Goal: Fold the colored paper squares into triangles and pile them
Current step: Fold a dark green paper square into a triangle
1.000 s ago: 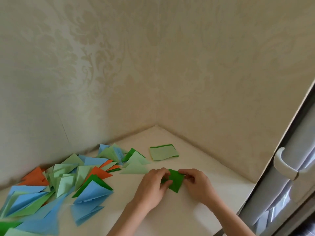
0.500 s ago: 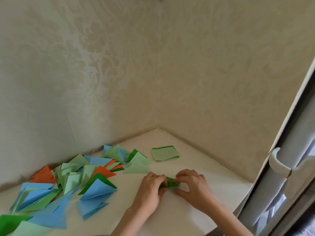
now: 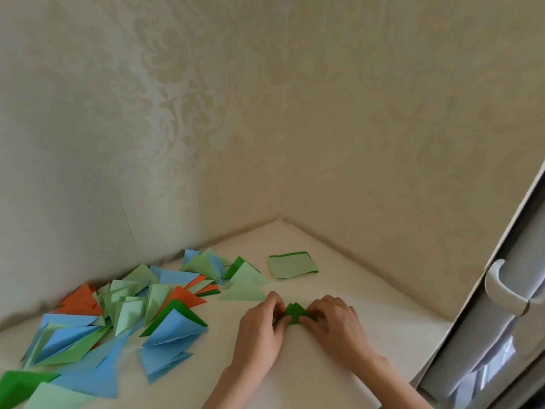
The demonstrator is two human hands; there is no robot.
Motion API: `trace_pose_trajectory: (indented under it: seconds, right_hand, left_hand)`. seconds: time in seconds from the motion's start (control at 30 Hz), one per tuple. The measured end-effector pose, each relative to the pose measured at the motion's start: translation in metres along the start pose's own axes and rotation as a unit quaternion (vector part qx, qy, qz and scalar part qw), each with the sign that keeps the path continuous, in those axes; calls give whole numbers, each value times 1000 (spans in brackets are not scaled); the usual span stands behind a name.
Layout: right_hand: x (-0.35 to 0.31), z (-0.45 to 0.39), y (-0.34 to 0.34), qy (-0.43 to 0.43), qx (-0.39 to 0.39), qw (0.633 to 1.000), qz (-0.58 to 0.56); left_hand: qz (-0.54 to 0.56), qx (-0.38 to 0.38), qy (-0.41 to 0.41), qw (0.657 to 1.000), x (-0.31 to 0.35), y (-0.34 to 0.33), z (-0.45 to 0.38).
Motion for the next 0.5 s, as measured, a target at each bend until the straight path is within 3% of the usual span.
trace_pose_trajectory:
  seconds: [0.5]
  right_hand:
    - [-4, -4, -6, -86, 36, 994, -49]
  left_hand:
    - [70, -19, 88, 993, -2, -7, -10]
Point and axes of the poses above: each hand's wrist, its own z-axis away from the middle knuckle, its own y-axis out of the back of the hand, x = y × z, the point moved 2 cm from there along -z, towards the middle knuckle, and after that the axes turned 3 degrees about -z, right-handed, at the moved point
